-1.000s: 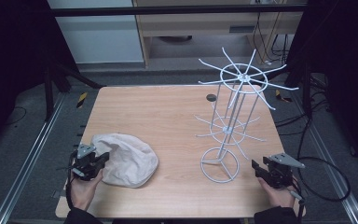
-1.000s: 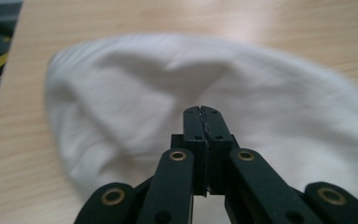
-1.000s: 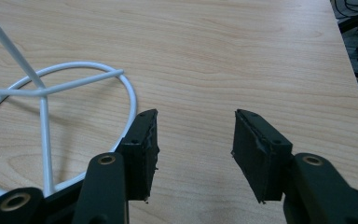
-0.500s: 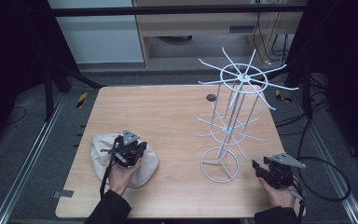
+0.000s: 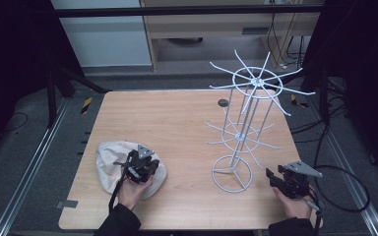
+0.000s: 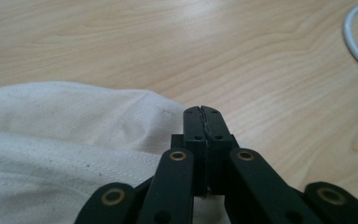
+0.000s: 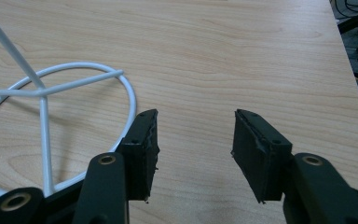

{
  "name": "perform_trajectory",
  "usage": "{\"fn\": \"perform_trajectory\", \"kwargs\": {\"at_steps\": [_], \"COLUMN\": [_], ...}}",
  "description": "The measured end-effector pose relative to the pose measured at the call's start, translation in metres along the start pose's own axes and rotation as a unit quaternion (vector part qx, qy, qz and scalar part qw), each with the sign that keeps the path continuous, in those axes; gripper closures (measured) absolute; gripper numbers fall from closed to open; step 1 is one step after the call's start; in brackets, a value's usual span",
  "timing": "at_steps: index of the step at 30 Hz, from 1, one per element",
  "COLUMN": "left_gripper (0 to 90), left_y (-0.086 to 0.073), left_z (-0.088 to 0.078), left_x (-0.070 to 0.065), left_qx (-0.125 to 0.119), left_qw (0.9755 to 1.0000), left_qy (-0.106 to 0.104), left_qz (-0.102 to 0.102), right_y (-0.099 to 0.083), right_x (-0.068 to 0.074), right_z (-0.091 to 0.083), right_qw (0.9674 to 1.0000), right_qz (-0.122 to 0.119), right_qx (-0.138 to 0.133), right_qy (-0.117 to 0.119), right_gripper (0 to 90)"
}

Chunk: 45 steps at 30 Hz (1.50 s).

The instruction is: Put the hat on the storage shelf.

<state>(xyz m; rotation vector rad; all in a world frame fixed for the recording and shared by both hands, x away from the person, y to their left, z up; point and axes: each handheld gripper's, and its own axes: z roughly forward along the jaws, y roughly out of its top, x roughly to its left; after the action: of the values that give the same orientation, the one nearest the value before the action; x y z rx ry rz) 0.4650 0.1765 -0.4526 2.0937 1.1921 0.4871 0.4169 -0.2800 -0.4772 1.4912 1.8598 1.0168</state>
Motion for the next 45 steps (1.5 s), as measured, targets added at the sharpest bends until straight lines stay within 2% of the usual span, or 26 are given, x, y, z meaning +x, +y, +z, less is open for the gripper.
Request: {"fn": "perform_trajectory", "kwargs": {"at_steps": [4,6,9,11,12,16,21,30,35,36,37,38,39,40,41,42,43,44,45], "left_gripper": [90.0,90.0,90.0,90.0,90.0,90.0,90.0,90.0,87.7,84.9,81.7,79.9,76.8,72.9,69.5,66.7,62.8,58.4,58.4], "left_y": [-0.014,-0.016,-0.026,-0.029,-0.035,-0.042,-0.055,-0.078,-0.077,-0.073,-0.073,-0.066,-0.066,-0.059,-0.059,-0.051,-0.051,-0.047,-0.044], "left_z": [-0.015,-0.018,-0.033,-0.037,-0.042,-0.048,-0.059,-0.082,-0.087,-0.093,-0.093,-0.1,-0.1,-0.107,-0.107,-0.112,-0.112,-0.113,-0.112], "left_x": [-0.005,-0.006,-0.013,-0.014,-0.015,-0.016,-0.01,0.005,0.008,0.008,0.008,0.009,0.009,0.012,0.012,0.017,0.017,0.02,0.022], "left_qx": [0.0,-0.001,0.0,-0.001,-0.001,0.005,0.01,0.009,-0.005,-0.023,-0.023,-0.044,-0.044,-0.067,-0.067,-0.077,-0.077,-0.078,-0.079], "left_qw": [0.9995,0.9994,0.9987,0.9986,0.9984,0.9981,0.9983,0.9989,0.9991,0.9991,0.9991,0.9986,0.9986,0.9977,0.9977,0.997,0.997,0.9968,0.9965], "left_qy": [-0.03,-0.032,-0.037,-0.04,-0.041,-0.038,-0.044,-0.042,-0.04,-0.034,-0.034,-0.027,-0.027,-0.011,-0.011,0.003,0.003,0.013,0.024], "left_qz": [0.01,0.014,0.036,0.035,0.04,0.047,0.036,0.019,0.013,0.014,0.014,0.012,0.012,0.004,0.004,-0.005,-0.005,-0.008,-0.013], "right_y": [0.0,0.0,0.0,-0.001,-0.001,-0.001,-0.001,-0.001,-0.001,-0.001,-0.001,-0.001,-0.001,-0.001,-0.001,-0.001,-0.001,-0.001,-0.001], "right_x": [0.0,0.0,-0.001,-0.001,-0.001,0.0,-0.001,-0.001,-0.001,-0.001,-0.001,-0.002,-0.002,-0.002,-0.001,-0.001,-0.001,-0.001,-0.001], "right_z": [0.0,0.0,-0.001,-0.001,-0.001,-0.001,-0.001,-0.001,-0.002,-0.001,-0.001,-0.001,-0.001,-0.001,-0.001,-0.001,-0.001,-0.001,-0.001], "right_qw": [1.0,1.0,1.0,1.0,1.0,1.0,1.0,1.0,1.0,1.0,1.0,1.0,1.0,1.0,1.0,1.0,1.0,1.0,1.0], "right_qz": [0.003,0.002,0.002,0.001,0.002,0.003,0.003,0.004,0.005,0.005,0.005,0.005,0.005,0.006,0.006,0.006,0.006,0.006,0.006], "right_qx": [0.001,0.0,0.0,0.0,0.0,0.001,0.0,0.001,0.001,0.0,0.0,0.0,0.0,0.002,0.002,0.002,0.003,0.003,0.003], "right_qy": [0.0,0.001,0.0,0.0,0.0,0.0,-0.002,-0.001,-0.001,0.0,0.0,0.0,0.0,0.0,-0.001,0.0,0.0,0.0,0.0], "right_gripper": [50.2,50.2,50.2,50.2,50.2,50.1,50.1,49.9,49.8,49.8,49.8,49.7,49.7,49.6,49.5,49.4,49.4,49.4,49.4]}}
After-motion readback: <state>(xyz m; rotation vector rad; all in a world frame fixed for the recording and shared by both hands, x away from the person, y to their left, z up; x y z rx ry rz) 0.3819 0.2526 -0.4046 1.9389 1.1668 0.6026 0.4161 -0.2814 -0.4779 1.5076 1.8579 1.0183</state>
